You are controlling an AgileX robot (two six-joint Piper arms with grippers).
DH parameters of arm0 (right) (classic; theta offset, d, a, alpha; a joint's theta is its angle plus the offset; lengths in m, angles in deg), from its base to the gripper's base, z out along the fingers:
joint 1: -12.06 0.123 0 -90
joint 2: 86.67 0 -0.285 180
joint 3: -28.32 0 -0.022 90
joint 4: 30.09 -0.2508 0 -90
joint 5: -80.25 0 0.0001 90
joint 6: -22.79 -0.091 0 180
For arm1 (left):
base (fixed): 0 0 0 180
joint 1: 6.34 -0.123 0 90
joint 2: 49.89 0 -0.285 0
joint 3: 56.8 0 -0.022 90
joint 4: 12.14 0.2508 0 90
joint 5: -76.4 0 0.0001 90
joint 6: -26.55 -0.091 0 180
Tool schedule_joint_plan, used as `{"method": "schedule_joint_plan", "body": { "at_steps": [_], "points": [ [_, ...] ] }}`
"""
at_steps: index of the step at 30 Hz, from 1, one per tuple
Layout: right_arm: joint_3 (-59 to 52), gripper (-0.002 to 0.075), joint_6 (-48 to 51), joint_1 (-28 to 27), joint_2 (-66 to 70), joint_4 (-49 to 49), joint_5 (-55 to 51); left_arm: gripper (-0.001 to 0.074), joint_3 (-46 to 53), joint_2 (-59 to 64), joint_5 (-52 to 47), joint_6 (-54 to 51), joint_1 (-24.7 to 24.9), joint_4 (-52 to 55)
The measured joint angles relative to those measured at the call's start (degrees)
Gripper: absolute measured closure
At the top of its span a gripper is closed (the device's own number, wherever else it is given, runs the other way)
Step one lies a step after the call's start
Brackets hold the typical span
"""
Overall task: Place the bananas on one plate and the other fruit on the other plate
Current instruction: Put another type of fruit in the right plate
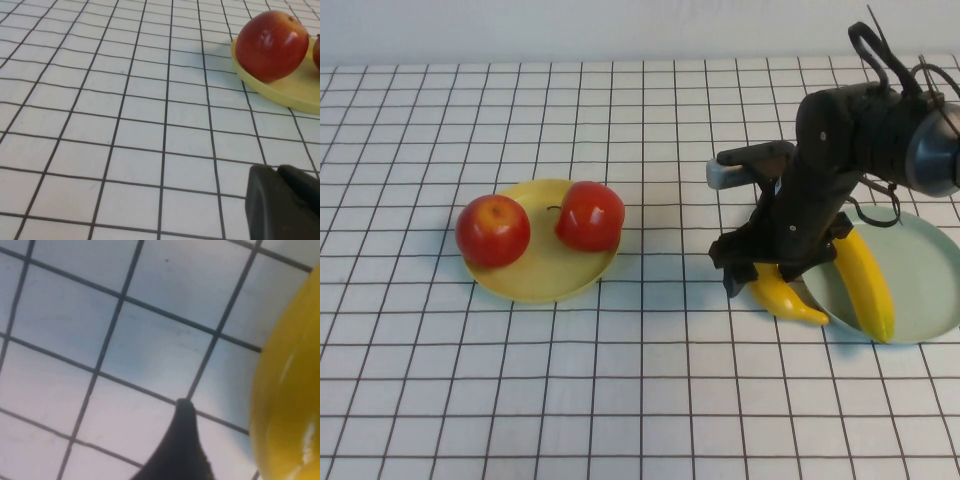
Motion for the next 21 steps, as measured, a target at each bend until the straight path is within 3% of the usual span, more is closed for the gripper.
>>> {"method": "schedule_joint_plan", "body": {
  "at_steps": [8,14,21],
  "points": [
    [0.23,0.0205,0.0,0.0,1.46,1.53,2.41,0.0736,0.0,0.0,0.0,0.0,0.0,0.0],
    [0.23,0.0412,0.64,0.0,3.23,0.9,2.68,0.0736,0.0,0.0,0.0,0.0,0.0,0.0],
    [0.12,0.0409,0.56,0.85,-6.92,2.42,3.7,0.0736,0.0,0.0,0.0,0.0,0.0,0.0]
  ]
}}
